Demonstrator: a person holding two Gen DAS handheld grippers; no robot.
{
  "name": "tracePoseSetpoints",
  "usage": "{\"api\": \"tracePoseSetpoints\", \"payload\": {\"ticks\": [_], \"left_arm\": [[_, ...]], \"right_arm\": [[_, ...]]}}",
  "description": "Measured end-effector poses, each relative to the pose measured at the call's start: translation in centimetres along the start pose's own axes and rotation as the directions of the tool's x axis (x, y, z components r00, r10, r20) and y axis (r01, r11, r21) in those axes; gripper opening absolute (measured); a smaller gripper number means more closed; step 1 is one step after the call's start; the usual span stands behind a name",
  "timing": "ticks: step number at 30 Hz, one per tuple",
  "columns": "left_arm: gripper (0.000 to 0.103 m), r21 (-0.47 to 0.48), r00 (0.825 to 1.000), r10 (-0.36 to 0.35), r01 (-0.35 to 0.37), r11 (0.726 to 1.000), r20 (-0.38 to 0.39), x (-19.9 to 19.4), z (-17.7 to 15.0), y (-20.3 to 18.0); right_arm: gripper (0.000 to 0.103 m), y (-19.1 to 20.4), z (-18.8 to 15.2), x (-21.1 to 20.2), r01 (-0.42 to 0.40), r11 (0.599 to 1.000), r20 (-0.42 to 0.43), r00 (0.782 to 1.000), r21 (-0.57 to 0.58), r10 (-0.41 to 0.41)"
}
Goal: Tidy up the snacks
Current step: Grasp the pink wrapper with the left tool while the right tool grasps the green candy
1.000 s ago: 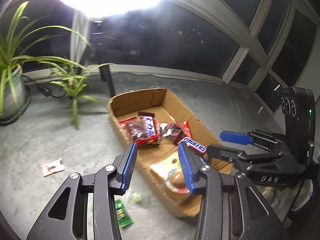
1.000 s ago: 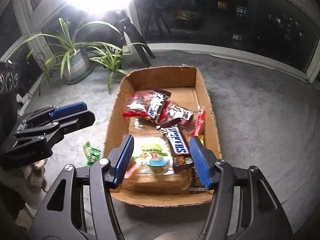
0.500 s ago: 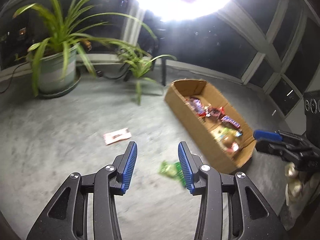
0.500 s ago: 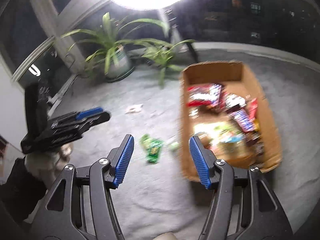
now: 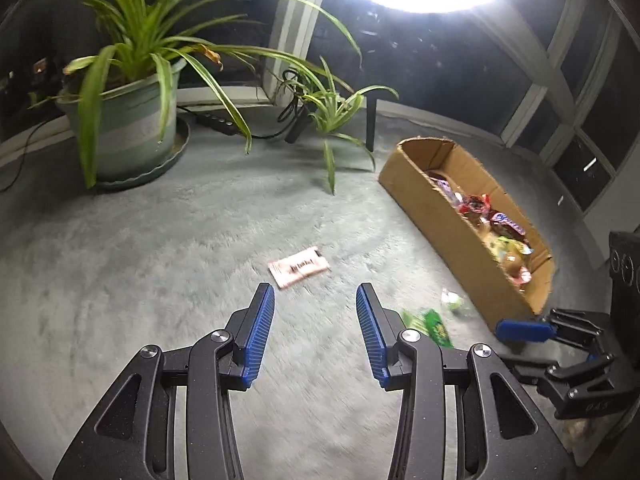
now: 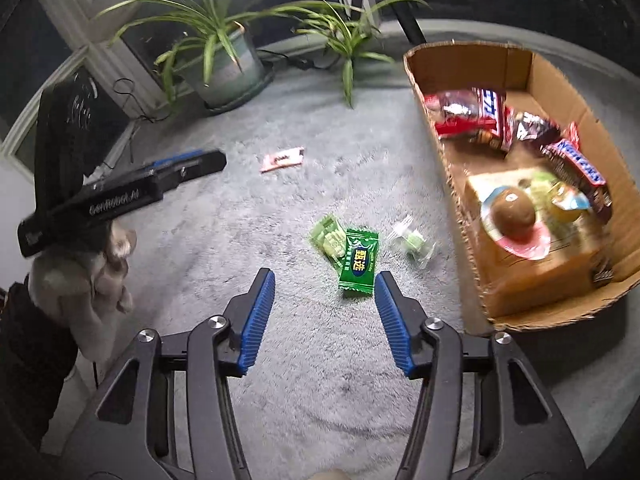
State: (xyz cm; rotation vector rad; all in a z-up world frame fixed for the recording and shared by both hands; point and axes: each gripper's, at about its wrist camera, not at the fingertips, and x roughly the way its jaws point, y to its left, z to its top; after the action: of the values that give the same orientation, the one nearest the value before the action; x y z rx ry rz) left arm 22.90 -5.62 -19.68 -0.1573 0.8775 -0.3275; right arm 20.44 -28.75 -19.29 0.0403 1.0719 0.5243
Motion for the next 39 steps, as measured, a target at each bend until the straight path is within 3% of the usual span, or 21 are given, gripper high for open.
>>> {"api": "tracePoseSetpoints", "payload": {"ticks": [12,14,18,23,25,28,30,36,39], "left_arm": [[0.041,0.029,0.990,-0.092,0.095,0.995,-0.105,6.4,2.4,1.9],[0.041,0.041,0.989,-0.095,0.100,0.994,-0.113,6.9,2.6,2.0],[0.041,0.051,0.983,-0.117,0.125,0.991,-0.142,7.7,2.7,2.1],[0.041,0.083,0.976,-0.144,0.160,0.984,-0.166,7.7,2.0,1.9],[0.036,0.099,0.972,-0.152,0.171,0.980,-0.178,7.5,1.7,1.5],[0.035,0.161,0.974,-0.123,0.154,0.975,-0.188,7.2,1.1,0.4],[0.035,0.201,0.981,-0.070,0.106,0.974,-0.179,7.1,1.0,-0.3],[0.034,0.239,0.986,0.024,0.016,0.971,-0.162,8.2,1.6,-1.2],[0.027,0.295,0.987,0.072,-0.027,0.955,-0.143,8.5,1.5,-1.8]], "right_arm": [[0.054,0.1,0.1,2.3,0.021,0.997,-0.009,1.000,0.079,-0.021],[0.054,0.1,0.3,2.6,0.040,0.996,-0.011,0.999,0.084,-0.039],[0.044,-0.2,0.3,3.3,0.070,0.993,-0.029,0.997,0.100,-0.067],[0.044,-0.6,0.2,4.1,0.103,0.987,-0.047,0.994,0.122,-0.098],[0.043,-0.6,0.4,4.5,0.112,0.986,-0.046,0.993,0.124,-0.107],[0.037,-0.4,0.7,4.8,0.141,0.984,-0.046,0.990,0.107,-0.137],[0.037,-0.4,0.9,4.9,0.148,0.984,-0.046,0.989,0.103,-0.143],[0.036,0.6,1.2,5.3,0.200,0.980,-0.063,0.978,0.022,-0.198],[0.024,1.1,1.1,5.6,0.257,0.966,-0.067,0.964,-0.037,-0.259]]}}
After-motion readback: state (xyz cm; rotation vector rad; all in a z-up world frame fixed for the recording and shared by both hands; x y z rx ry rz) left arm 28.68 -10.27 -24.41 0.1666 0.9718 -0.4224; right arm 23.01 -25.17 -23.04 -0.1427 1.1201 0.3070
